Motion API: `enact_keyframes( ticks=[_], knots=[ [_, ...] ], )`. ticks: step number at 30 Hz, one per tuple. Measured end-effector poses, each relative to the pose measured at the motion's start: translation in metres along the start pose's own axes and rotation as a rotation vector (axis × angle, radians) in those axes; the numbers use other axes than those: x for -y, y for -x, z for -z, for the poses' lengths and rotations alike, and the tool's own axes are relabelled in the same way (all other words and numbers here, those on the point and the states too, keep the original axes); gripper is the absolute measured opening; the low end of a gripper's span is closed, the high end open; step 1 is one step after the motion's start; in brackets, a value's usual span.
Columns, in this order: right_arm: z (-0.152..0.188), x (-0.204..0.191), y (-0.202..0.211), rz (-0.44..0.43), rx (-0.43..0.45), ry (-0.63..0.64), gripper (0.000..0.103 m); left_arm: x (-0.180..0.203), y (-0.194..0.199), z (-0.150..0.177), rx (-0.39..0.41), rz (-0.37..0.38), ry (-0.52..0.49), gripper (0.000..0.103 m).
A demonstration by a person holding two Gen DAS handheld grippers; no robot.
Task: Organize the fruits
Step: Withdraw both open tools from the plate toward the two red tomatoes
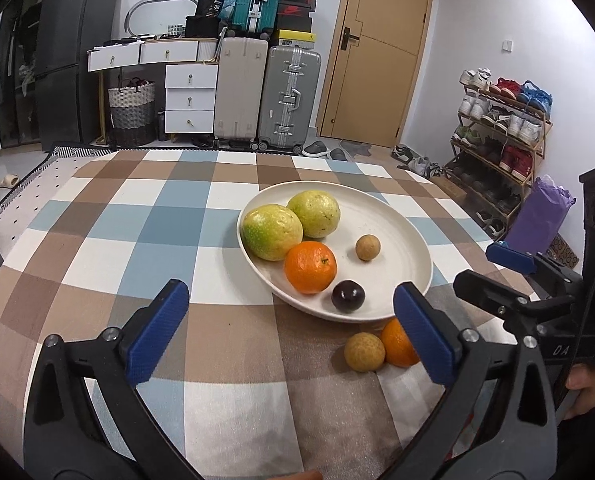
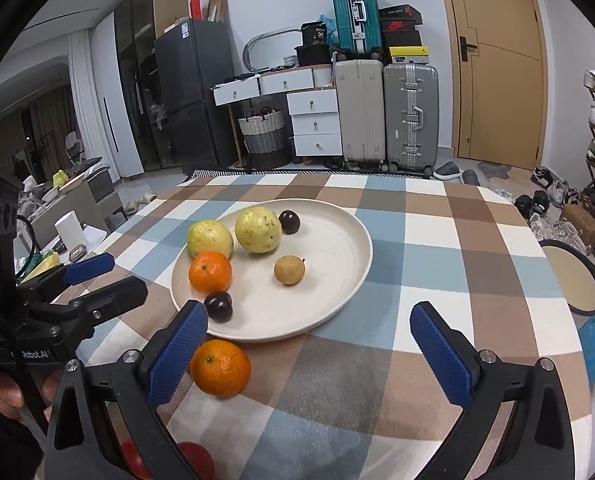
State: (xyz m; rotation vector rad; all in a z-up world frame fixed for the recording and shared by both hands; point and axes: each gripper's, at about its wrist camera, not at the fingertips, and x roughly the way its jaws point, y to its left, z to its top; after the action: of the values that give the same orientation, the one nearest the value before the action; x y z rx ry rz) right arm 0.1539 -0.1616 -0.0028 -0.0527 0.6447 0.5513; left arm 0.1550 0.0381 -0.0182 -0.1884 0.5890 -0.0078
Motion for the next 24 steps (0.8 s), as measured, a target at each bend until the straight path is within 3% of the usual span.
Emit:
enact_keyframes(
  ticks=[24],
  knots=[
    [0.044, -0.006, 0.059, 0.015, -0.001, -0.030, 0.103, 0.019, 0.060, 0.042, -0.028, 0.005, -0.022, 0.102]
  ],
)
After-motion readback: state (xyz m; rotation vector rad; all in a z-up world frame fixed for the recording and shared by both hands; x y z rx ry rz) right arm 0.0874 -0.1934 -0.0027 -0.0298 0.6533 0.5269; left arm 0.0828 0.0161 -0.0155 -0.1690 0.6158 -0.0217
